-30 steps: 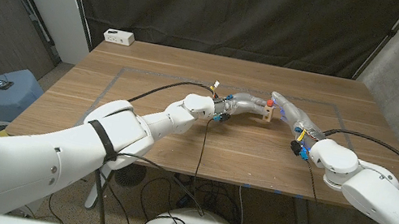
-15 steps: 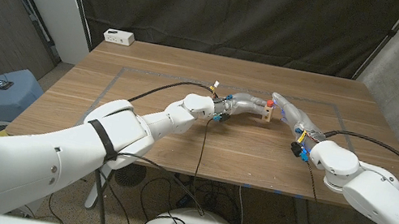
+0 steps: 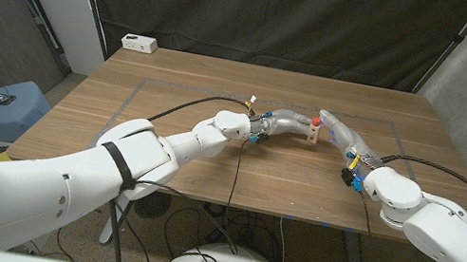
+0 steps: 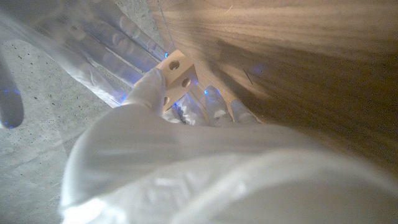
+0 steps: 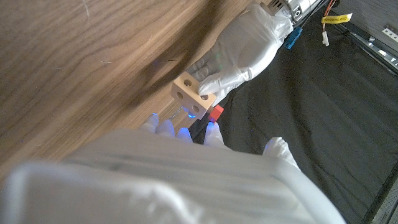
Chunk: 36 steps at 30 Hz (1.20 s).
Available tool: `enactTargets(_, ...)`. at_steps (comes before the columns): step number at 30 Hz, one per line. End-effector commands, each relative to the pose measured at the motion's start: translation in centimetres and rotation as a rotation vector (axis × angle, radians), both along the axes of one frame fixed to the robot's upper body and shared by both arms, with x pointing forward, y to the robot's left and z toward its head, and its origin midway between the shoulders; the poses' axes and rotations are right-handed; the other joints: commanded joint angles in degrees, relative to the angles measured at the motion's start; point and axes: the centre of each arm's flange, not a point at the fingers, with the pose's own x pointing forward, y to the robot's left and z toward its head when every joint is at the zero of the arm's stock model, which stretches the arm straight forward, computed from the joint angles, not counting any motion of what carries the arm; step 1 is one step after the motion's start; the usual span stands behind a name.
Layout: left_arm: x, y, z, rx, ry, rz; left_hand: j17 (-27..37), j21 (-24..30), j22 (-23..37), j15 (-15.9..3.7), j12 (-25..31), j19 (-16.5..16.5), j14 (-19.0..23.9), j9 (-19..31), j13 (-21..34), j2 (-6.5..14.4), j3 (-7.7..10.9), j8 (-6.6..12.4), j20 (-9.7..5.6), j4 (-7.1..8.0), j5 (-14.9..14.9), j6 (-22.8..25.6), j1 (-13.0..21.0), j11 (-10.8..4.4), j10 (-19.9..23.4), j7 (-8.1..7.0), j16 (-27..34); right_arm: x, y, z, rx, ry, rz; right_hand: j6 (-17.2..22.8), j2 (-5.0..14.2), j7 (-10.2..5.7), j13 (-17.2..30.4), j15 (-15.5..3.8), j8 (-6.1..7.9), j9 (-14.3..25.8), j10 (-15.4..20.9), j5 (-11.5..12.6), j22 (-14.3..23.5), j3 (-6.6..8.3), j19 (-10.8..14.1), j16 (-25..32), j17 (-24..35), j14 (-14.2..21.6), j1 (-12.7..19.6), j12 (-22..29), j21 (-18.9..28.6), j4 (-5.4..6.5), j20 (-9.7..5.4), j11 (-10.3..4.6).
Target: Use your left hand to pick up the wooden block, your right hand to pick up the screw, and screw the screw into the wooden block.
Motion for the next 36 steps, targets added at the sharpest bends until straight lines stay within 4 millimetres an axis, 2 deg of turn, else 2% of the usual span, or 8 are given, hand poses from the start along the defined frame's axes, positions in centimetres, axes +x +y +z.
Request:
enactTargets(1,-0.2,-0.1,-0.1,-0.004,-0.007,-0.012,0.1,0.3,0.2,-3.40,0.4,0.2,0.6,0.2,0.3,0.4,0.09,0.21,-0.03,0.32,0.4,0.5,0.0,0.16,0.5,-0.09,0.3,-0.8,0.1,-0.4,0.004,0.001,-0.002,0.5,0.34,-0.29,0.2,0.36,0.22,0.3,-9.9,0.5,0.2,0.40,-0.2,0.4,0.1,-11.5,-0.4,0.3,0.3,-0.14,0.37,0.44)
enactTargets(36,-0.2,-0.4,-0.4,-0.008,0.007,-0.007,0.0,0.3,0.2,-3.46,0.3,0.2,0.6,0.2,0.3,0.4,0.09,0.24,-0.05,0.30,0.4,0.6,-0.1,0.16,0.3,0.09,0.3,-2.3,0.9,-0.5,-0.015,0.006,0.018,1.3,0.38,-0.42,0.2,0.47,0.37,0.3,-9.2,0.5,0.2,0.60,0.0,0.4,0.0,-11.2,-0.2,0.5,0.4,-0.29,0.24,0.66)
